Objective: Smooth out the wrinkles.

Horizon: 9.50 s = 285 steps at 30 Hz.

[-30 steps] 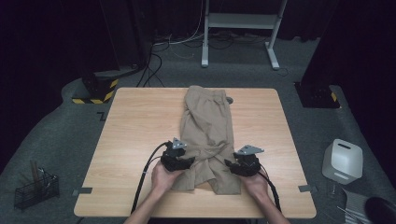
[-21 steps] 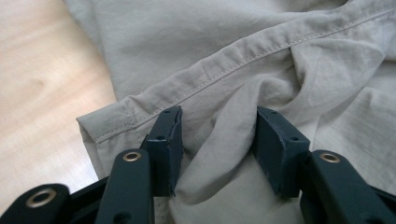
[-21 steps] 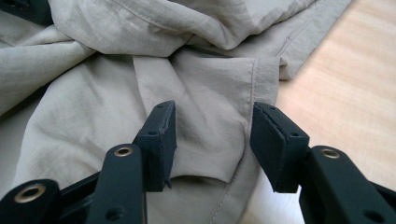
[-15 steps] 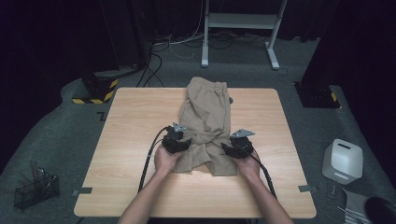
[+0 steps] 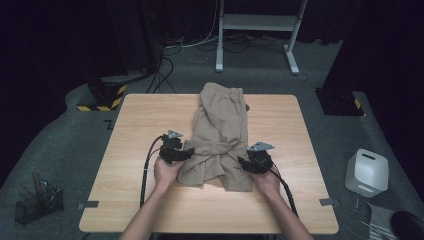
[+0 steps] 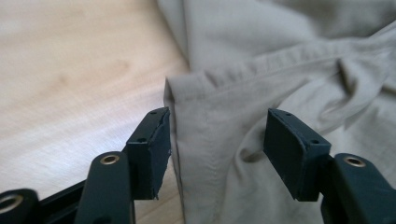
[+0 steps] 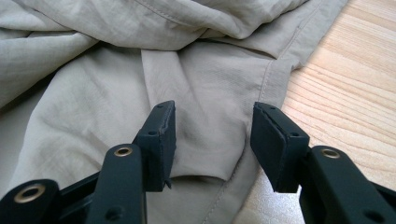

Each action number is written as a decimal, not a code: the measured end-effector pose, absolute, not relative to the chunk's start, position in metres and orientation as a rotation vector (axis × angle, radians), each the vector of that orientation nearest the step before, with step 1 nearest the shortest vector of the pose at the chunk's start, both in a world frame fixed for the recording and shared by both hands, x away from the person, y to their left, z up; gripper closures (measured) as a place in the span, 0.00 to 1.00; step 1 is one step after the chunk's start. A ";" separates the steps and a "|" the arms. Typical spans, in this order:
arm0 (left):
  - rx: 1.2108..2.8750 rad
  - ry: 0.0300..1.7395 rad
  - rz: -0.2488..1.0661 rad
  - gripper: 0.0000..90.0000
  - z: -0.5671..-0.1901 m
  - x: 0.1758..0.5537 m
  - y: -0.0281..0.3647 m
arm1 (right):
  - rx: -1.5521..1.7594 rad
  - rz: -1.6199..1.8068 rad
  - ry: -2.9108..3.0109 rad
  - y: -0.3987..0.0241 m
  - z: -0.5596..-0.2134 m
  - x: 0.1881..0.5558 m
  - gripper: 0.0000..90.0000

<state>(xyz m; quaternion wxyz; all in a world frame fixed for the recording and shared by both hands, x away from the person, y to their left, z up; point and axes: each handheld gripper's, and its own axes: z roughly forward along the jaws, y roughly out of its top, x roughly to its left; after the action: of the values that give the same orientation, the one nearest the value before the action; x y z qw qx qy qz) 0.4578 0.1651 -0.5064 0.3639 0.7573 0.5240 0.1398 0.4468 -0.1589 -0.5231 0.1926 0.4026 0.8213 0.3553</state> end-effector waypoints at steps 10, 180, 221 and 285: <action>1.984 1.227 0.261 0.95 -0.501 0.450 0.159 | 1.127 0.994 2.303 -0.159 -0.523 0.447 0.56; 2.037 1.196 0.401 0.45 -0.520 0.431 0.136 | 1.254 0.959 2.246 -0.207 -0.489 0.434 0.98; 2.111 1.171 0.480 0.42 -0.519 0.422 0.110 | 1.314 0.972 2.237 -0.222 -0.513 0.425 0.63; 2.073 1.161 0.405 0.59 -0.514 0.433 0.124 | 1.333 1.069 2.313 -0.170 -0.511 0.469 0.71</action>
<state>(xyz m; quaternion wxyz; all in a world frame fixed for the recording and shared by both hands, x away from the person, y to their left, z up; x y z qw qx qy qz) 0.4333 0.1235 -0.5138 0.3576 0.8033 0.4497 0.1571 0.4688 -0.1695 -0.5111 0.1328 0.4594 0.7972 0.3685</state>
